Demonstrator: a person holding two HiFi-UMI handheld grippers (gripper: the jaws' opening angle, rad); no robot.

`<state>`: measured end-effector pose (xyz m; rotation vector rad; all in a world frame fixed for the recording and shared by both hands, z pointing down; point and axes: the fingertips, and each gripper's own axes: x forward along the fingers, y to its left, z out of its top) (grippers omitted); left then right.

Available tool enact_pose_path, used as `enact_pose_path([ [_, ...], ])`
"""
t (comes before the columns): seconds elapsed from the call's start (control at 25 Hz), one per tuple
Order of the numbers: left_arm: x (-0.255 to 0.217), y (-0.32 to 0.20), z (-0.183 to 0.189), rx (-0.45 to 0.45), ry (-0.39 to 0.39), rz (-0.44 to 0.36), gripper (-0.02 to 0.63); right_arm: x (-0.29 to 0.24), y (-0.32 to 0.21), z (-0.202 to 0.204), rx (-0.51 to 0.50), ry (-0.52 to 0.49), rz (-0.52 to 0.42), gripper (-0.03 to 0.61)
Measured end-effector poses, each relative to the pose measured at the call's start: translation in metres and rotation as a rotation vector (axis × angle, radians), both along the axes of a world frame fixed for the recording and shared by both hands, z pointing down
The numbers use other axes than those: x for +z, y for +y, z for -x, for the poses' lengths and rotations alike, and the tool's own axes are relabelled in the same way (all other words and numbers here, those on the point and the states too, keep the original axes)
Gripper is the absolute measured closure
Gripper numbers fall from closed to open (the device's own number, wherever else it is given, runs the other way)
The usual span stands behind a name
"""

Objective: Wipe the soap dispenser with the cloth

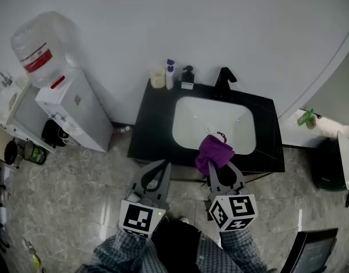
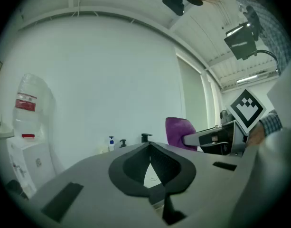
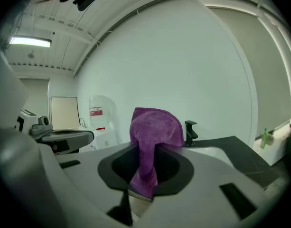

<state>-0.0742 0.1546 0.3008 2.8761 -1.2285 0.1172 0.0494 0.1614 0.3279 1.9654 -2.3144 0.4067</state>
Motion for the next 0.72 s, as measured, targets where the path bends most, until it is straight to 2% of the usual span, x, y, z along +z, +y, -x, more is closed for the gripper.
enact_pose_path([
  [0.2,0.0006,0.0004,-0.0004,0.0,0.001,0.002,0.612,0.0002,0.0007,-0.0007,0.003,-0.004,0.0,0.505],
  [0.36,0.0063,0.0018,0.0014,0.002,-0.032,0.023,0.612,-0.0001,0.0007,-0.0004,0.002,-0.005,-0.001,0.503],
  [0.72,0.0,0.0028,-0.0024,-0.008,0.0,0.002,0.612,0.0001,0.0032,-0.0059,0.01,-0.024,-0.006,0.504],
])
